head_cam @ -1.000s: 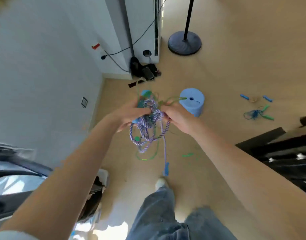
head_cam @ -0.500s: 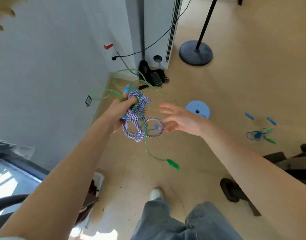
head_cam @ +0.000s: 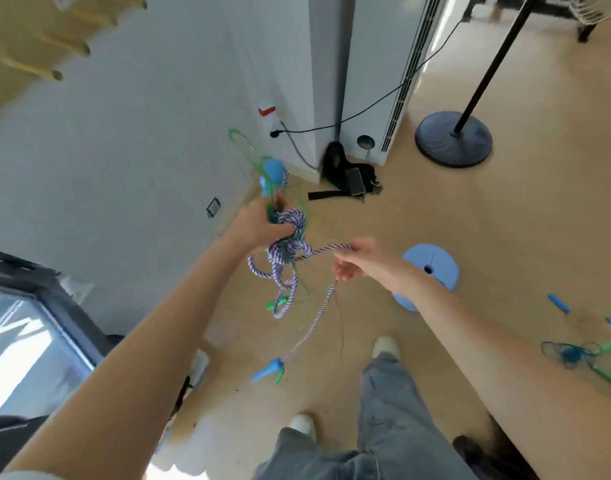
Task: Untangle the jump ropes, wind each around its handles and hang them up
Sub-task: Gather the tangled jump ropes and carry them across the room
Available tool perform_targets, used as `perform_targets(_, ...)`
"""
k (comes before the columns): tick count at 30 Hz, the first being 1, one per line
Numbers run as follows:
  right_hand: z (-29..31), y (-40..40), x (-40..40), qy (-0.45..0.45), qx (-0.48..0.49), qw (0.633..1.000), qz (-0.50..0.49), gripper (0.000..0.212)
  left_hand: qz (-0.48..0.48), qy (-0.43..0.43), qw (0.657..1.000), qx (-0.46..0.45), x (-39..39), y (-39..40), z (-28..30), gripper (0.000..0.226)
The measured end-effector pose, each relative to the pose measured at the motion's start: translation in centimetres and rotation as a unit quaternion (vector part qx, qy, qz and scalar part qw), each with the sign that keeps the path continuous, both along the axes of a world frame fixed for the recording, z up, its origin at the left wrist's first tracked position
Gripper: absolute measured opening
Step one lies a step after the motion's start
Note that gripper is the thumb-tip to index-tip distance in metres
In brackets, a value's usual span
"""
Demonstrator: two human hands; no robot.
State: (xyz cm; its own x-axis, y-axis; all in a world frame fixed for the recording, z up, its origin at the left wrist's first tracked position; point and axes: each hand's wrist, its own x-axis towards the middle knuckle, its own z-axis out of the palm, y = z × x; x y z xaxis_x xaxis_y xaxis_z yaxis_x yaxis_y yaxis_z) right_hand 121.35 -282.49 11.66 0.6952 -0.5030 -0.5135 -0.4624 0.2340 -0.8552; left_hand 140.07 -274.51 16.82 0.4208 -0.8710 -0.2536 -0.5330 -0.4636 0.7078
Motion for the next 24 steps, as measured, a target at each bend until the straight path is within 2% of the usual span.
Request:
perform_targets(2,1.7,-3.0,1.3,-0.093,0.024,0.995,0.014,0.010,-0.052,0.053,0.996,0.050,-1.4,-0.8,-1.4,0.038)
perform_targets(3,2.7,-4.2,2.0,-0.123,0.028,0.991,0.039,0.012,-0.060,0.127,0.988,0.062,-2.3,-1.2,-1.8,0.047)
perform_targets(5,4.5,-6.0,3.3,-0.170,0.052,0.981,0.083,0.019,-0.050,0.314,0.946,0.066,-4.0,-2.1,-2.2,0.051)
perform_targets(7,6.2,-7.6,4.7,-0.204,0.099,0.967,0.117,0.021,0.012,0.425,0.905,0.012,-5.2,-3.4,-2.6,0.041)
perform_targets(9,7.7,-9.4,6.7,-0.230,0.113,0.960,0.112,0.019,0.135,0.449,0.880,-0.079,-5.4,-5.4,-2.3,0.027)
perform_targets(10,8.4,-10.4,7.7,-0.246,0.114,0.958,0.088,0.019,0.201,0.431,0.873,-0.111,-5.0,-6.5,-1.9,0.026)
perform_targets(12,9.6,-12.5,9.5,-0.279,0.123,0.952,0.017,0.022,0.297,0.328,0.885,-0.147,-3.4,-8.6,-0.8,0.025)
perform_targets(15,10.4,-15.1,11.3,-0.303,0.162,0.937,-0.062,0.029,0.358,0.159,0.902,-0.179,0.1,-11.3,0.8,0.015)
perform_targets(19,9.8,-17.7,12.9,-0.246,0.245,0.931,-0.110,0.034,0.328,-0.003,0.934,-0.143,3.6,-14.2,2.2,0.040)
perform_targets(22,7.9,-19.7,13.4,-0.152,0.205,0.961,-0.107,0.030,0.276,-0.124,0.949,-0.083,5.3,-15.5,0.4,0.028)
perform_targets(24,5.2,-20.7,13.8,-0.093,0.204,0.968,-0.112,0.022,0.248,-0.163,0.953,-0.055,6.1,-16.3,-2.3,0.026)
